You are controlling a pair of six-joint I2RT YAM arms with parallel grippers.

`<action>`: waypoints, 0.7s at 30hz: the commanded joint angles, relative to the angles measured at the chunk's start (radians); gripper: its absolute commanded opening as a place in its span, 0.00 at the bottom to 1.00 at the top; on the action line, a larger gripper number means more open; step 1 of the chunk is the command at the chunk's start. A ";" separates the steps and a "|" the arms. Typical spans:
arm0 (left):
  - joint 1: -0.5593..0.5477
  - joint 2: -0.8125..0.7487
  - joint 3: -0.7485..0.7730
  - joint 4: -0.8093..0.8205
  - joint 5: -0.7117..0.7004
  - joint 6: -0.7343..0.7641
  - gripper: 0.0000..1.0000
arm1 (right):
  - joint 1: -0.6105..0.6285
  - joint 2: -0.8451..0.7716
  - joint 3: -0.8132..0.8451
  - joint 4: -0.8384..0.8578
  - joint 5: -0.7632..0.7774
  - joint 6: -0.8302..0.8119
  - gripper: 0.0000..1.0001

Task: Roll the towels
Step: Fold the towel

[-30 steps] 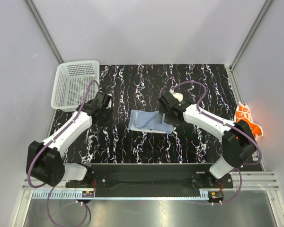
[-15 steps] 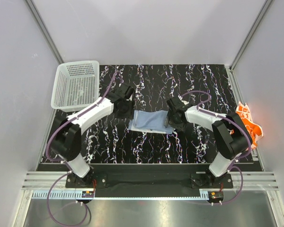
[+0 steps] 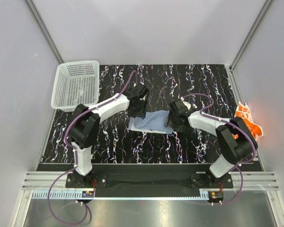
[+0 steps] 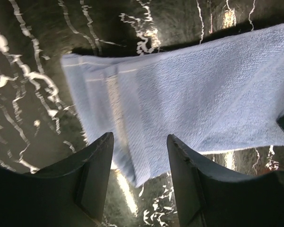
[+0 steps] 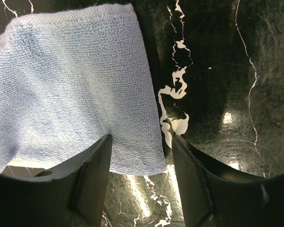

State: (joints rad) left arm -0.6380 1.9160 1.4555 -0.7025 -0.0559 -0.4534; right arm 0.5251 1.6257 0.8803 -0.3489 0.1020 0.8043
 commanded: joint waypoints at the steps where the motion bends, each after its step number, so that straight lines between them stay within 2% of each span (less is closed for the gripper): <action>1: -0.002 0.047 0.054 0.028 0.004 -0.007 0.54 | 0.003 0.039 -0.063 -0.045 -0.044 0.012 0.61; 7: -0.002 0.092 0.057 0.026 -0.009 -0.008 0.53 | 0.001 0.043 -0.070 -0.045 -0.044 0.004 0.60; 10: -0.002 0.095 0.051 0.034 -0.004 -0.013 0.40 | 0.003 0.053 -0.064 -0.048 -0.041 0.001 0.59; 11: -0.002 0.095 0.048 0.035 -0.004 -0.014 0.26 | 0.003 0.054 -0.064 -0.050 -0.044 0.001 0.60; 15: 0.000 0.074 0.039 0.031 -0.028 -0.011 0.00 | 0.003 0.057 -0.084 -0.045 -0.048 0.007 0.59; 21: 0.046 0.017 0.014 0.018 -0.078 0.004 0.00 | 0.003 0.056 -0.132 -0.027 -0.054 0.015 0.60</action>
State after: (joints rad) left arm -0.6285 2.0117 1.4746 -0.6941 -0.0841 -0.4644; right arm 0.5251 1.6039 0.8349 -0.2844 0.0803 0.8082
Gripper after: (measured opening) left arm 0.024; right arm 0.593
